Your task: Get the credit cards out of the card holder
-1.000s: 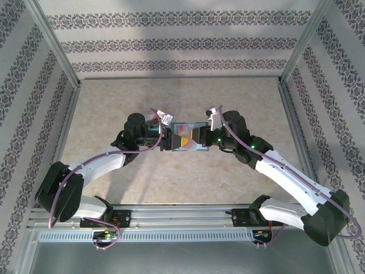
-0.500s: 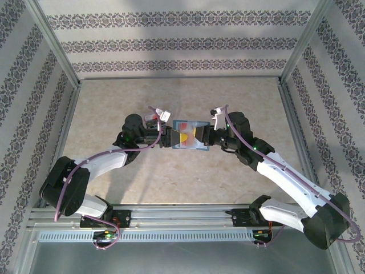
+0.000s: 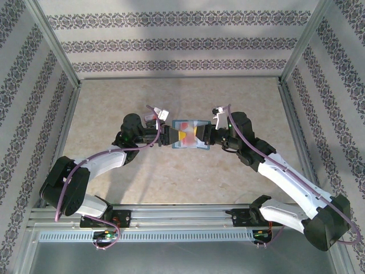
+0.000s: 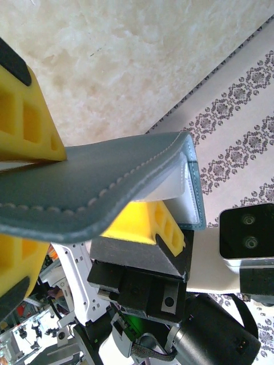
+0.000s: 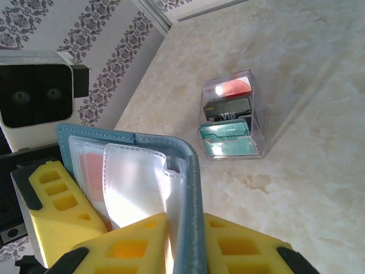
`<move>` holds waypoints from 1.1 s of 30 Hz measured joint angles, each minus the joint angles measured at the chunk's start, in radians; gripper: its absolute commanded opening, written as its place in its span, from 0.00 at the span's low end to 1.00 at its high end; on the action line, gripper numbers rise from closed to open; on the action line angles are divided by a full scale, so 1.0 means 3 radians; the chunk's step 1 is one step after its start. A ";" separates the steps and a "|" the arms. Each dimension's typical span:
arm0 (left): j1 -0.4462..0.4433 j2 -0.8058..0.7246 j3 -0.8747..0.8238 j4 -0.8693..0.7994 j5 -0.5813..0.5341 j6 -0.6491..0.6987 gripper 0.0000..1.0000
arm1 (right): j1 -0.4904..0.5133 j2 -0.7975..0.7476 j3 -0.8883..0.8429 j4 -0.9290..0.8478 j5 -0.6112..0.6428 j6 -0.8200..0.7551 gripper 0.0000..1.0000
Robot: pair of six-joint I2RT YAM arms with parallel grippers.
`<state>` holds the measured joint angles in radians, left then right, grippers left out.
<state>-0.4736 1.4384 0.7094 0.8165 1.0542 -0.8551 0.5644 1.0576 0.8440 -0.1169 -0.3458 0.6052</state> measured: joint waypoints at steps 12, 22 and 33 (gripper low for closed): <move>0.0003 -0.0167 -0.0001 -0.0678 -0.0098 0.0491 0.12 | 0.0071 -0.0004 0.0014 -0.0095 0.0102 0.0061 0.86; 0.0003 -0.0228 -0.0001 -0.0855 -0.0139 0.0646 0.11 | 0.0295 0.0287 0.0317 -0.0326 0.0420 -0.0033 0.92; 0.0003 -0.0228 -0.0001 -0.0853 -0.0172 0.0635 0.17 | 0.0323 0.0412 0.0425 -0.0504 0.0605 -0.0080 0.74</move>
<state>-0.4728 1.3701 0.7090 0.5606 1.0027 -0.6647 0.6613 1.1812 0.9714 -0.2680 -0.1642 0.5812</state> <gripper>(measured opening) 0.152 0.796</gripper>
